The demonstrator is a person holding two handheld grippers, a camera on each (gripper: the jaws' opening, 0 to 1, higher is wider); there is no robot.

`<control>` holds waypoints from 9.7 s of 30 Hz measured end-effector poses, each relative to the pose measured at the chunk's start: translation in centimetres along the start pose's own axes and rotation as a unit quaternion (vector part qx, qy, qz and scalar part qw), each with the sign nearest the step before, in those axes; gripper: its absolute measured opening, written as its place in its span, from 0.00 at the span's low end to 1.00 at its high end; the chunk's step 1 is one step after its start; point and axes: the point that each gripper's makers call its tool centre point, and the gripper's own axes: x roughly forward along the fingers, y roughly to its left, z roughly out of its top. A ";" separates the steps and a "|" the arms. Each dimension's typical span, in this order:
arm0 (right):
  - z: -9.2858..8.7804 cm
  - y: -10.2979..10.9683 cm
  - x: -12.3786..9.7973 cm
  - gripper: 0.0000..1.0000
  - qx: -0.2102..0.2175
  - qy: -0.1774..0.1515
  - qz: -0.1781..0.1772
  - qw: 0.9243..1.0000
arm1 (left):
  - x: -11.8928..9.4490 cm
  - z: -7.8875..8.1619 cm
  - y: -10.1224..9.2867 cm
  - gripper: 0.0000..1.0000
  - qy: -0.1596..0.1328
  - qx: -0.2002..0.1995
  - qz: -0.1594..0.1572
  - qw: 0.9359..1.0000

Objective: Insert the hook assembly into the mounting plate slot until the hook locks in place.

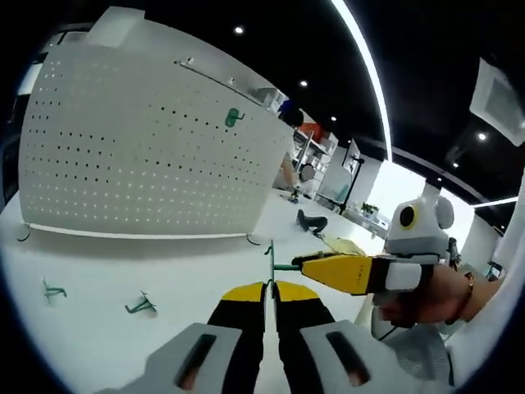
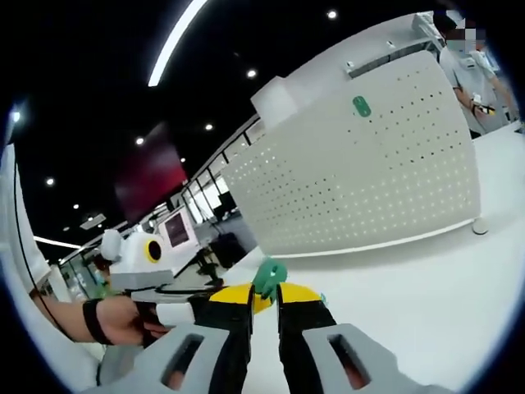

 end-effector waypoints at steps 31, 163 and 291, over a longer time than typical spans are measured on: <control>0.4 1.5 -0.3 0.01 0.039 0.002 0.000 0.999 | -1.0 1.4 -1.2 0.05 -0.024 0.139 0.004 0.990; 20.6 -7.9 10.4 0.01 -0.193 -0.109 -0.255 0.941 | -10.9 2.2 6.4 0.55 -0.027 0.160 0.005 0.987; 19.8 -13.5 14.6 0.11 -0.173 -0.083 -0.281 0.941 | -11.4 1.4 7.6 0.58 -0.011 0.135 0.034 0.990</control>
